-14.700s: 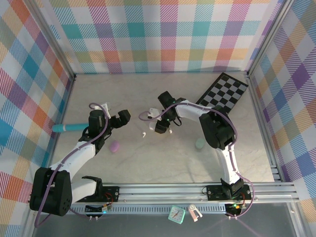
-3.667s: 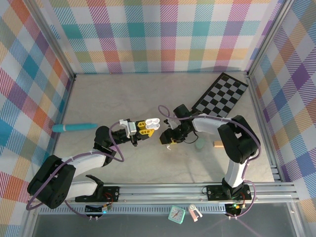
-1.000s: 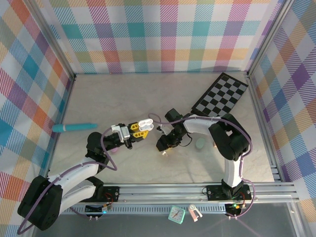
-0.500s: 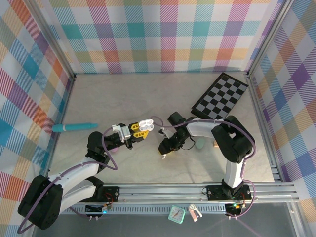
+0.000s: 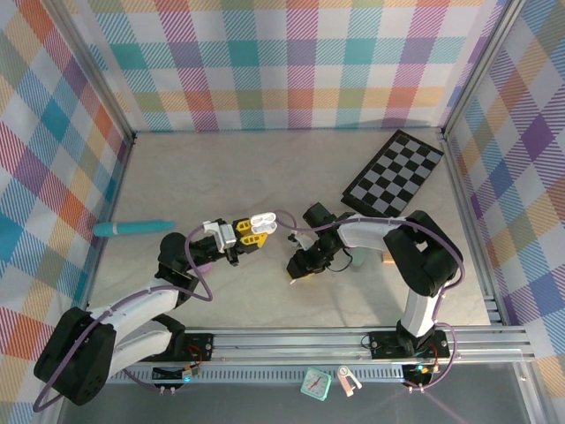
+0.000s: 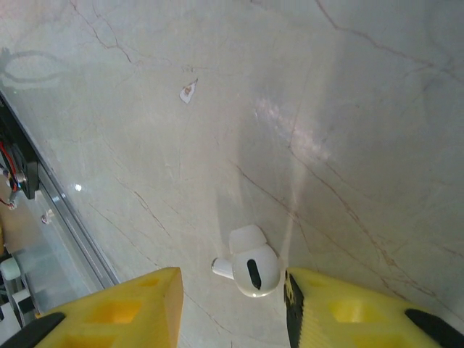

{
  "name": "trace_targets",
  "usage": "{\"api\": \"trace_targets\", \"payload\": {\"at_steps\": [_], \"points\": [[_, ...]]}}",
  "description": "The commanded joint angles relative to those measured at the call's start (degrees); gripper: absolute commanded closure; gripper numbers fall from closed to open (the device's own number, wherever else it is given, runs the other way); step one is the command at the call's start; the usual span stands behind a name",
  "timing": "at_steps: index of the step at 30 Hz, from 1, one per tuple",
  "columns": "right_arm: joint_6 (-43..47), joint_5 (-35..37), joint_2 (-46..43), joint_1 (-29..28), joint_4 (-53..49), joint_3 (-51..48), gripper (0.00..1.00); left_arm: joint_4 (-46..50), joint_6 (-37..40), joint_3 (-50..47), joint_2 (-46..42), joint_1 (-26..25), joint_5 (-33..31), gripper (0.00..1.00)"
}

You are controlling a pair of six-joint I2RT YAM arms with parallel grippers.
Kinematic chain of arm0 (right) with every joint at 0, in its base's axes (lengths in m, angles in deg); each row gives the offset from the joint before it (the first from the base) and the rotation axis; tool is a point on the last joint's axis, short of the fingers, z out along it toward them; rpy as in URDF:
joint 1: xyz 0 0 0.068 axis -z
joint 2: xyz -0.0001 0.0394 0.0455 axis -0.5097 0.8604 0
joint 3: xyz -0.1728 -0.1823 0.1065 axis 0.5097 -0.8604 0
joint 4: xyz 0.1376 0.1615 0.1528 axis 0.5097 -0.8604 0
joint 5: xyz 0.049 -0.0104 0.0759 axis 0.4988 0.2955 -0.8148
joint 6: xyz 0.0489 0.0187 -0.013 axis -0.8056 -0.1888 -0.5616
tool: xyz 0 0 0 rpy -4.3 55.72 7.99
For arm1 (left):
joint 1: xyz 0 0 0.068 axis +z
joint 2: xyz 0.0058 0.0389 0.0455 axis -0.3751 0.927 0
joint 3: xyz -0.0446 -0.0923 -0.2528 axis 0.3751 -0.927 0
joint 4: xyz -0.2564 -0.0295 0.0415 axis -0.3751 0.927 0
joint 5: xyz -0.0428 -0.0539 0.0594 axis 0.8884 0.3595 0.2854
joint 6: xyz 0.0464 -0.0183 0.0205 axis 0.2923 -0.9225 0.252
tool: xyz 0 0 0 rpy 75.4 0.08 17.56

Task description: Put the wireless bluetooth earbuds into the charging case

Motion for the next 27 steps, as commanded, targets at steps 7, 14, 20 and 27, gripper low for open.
{"api": "trace_targets", "payload": {"at_steps": [7, 14, 20, 27], "points": [[-1.49, -2.42, 2.23, -0.54, 2.22, -0.27, 0.63, -2.04, 0.92, 1.43, 0.25, 0.51, 1.32, 0.82], [-1.03, -1.67, 4.12, -1.09, 1.55, -0.73, 0.68, -2.01, 1.14, 1.42, 0.36, 0.57, 1.24, 0.82], [-1.23, 0.84, 3.98, -1.14, 1.06, -0.48, 0.74, -1.71, 1.26, 1.26, 0.05, 0.5, 1.18, 0.82], [-0.88, 5.34, -0.53, -1.13, -1.31, -0.03, 0.79, -0.91, 1.62, 1.14, 0.07, 0.55, 0.77, 0.82]]}}
